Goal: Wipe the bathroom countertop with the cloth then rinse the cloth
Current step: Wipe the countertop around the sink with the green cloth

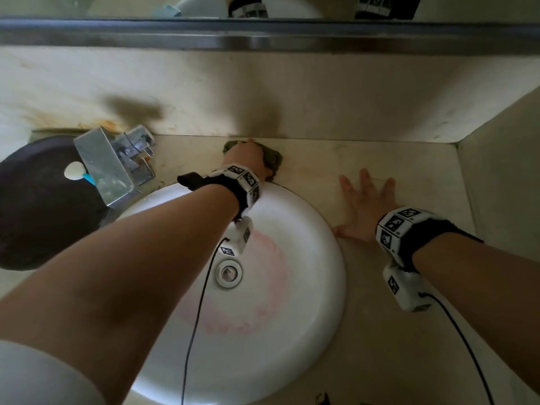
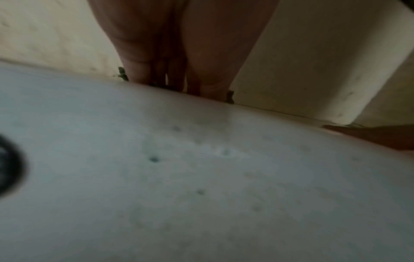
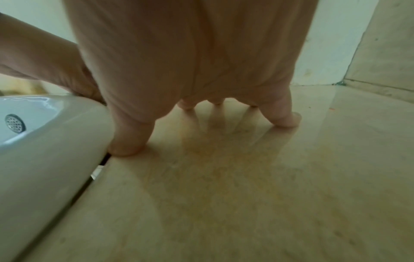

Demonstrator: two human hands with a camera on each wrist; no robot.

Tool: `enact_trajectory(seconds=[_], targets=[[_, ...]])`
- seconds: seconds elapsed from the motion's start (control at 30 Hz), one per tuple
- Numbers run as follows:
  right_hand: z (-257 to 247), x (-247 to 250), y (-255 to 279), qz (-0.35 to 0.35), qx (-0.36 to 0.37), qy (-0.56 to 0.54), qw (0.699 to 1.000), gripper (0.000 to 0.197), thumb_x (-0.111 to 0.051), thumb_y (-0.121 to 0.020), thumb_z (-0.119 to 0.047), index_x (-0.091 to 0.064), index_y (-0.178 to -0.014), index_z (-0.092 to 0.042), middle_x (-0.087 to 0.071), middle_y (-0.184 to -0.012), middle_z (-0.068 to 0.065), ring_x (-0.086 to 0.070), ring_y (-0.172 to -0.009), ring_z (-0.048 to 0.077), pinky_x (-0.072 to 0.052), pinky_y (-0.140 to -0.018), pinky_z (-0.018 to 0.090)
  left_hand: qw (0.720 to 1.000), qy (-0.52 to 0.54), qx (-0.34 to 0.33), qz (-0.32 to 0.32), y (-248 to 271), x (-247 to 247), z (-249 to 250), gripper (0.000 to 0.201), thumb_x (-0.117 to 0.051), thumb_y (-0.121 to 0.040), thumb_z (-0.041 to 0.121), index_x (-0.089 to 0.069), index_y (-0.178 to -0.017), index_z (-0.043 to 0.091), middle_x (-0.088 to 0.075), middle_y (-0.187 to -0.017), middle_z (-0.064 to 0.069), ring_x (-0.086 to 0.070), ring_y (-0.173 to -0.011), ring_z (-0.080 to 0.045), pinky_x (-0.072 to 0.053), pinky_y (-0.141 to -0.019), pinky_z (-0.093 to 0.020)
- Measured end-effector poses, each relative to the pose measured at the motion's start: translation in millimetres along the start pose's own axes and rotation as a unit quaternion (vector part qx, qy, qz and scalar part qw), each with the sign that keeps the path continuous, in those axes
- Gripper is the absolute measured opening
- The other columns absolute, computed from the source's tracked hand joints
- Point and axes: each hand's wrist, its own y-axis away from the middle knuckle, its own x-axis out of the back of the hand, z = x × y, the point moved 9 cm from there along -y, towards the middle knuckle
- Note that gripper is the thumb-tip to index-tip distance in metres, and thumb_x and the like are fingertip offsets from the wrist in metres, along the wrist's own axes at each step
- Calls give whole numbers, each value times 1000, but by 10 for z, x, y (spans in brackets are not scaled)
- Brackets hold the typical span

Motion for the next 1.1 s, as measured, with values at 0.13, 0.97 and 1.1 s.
enact_trajectory(seconds=[0.13, 0.97, 1.1], targets=[[21, -75, -106, -12, 4, -7, 1000, 119, -48, -68, -81, 32, -143, -35, 32, -154, 10, 18, -141, 50, -1, -112, 66, 996, -1, -86, -16, 91, -78, 589, 58, -53, -94, 40, -41, -142, 10, -28, -153, -10, -32, -136, -29, -38, -105, -41], [38, -68, 9, -35, -14, -76, 996, 116, -63, -72, -69, 26, -142, -46, 38, -151, -7, 26, -138, 47, -17, -104, 75, 990, 69, -78, 98, 197, 70, 609, 34, -54, -94, 37, -64, -112, 10, -57, -119, -10, -52, -111, -26, -48, -89, -36], [36, -66, 13, -31, -11, -78, 996, 116, -63, -72, -69, 26, -143, -45, 38, -152, -7, 26, -139, 47, -18, -104, 75, 992, 36, -93, 71, 140, 31, 430, 41, -48, -97, 37, -54, -128, 12, -55, -129, -8, -53, -114, -25, -45, -90, -35]])
